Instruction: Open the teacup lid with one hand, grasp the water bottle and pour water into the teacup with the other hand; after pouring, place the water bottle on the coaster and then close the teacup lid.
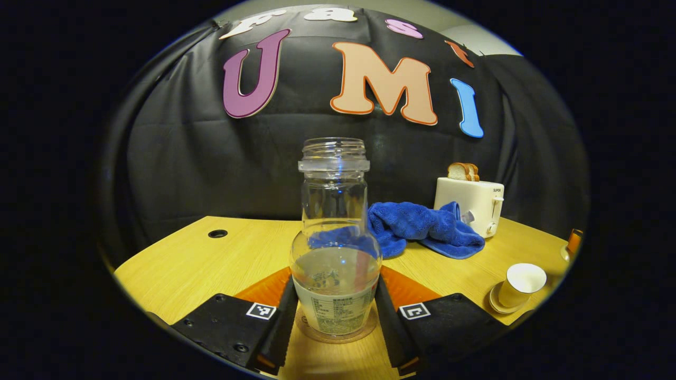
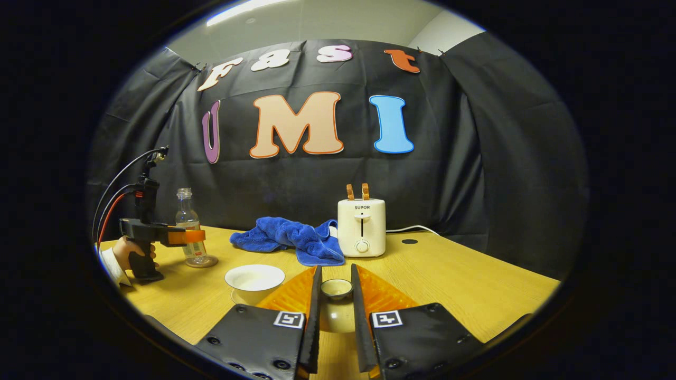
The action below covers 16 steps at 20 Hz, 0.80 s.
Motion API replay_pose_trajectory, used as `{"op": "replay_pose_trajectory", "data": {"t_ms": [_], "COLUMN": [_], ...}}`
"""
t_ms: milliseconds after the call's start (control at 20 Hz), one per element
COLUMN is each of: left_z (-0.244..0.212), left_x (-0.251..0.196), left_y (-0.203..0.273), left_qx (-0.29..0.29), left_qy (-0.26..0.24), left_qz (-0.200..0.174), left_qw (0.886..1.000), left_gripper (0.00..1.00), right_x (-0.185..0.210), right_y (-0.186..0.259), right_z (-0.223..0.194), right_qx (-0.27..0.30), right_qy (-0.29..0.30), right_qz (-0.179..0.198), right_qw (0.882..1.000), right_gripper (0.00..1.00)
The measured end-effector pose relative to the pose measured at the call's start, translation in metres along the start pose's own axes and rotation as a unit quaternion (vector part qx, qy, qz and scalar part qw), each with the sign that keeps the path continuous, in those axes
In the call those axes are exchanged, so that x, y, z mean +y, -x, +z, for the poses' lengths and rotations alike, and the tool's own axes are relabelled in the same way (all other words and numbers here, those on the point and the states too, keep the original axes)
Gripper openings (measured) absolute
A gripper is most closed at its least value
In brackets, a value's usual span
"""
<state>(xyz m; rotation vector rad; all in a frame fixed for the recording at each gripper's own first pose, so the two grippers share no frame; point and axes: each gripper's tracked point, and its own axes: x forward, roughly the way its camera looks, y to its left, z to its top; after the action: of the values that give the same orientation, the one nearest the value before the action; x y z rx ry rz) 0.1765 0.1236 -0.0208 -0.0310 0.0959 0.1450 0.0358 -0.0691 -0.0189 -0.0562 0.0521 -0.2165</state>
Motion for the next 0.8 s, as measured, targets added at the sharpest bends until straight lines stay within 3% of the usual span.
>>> {"op": "replay_pose_trajectory", "data": {"t_ms": [300, 450, 800], "left_z": [0.001, 0.006, 0.02], "left_x": [-0.002, -0.005, -0.001], "left_y": [0.001, 0.004, 0.018], "left_qx": [-0.007, -0.023, -0.077], "left_qy": [-0.01, -0.032, -0.02], "left_qz": [0.001, 0.004, 0.014], "left_qw": [1.0, 0.999, 0.997], "left_gripper": [0.73, 0.85, 0.91], "right_x": [0.0, 0.0, 0.007], "right_y": [0.001, 0.0, 0.002], "right_z": [0.0, 0.0, 0.0], "right_qx": [0.0, 0.0, 0.0], "right_qy": [0.0, 0.0, 0.0], "right_qz": [0.0, 0.0, 0.019], "right_qw": [1.0, 1.0, 1.0], "right_gripper": [0.32, 0.32, 0.32]}}
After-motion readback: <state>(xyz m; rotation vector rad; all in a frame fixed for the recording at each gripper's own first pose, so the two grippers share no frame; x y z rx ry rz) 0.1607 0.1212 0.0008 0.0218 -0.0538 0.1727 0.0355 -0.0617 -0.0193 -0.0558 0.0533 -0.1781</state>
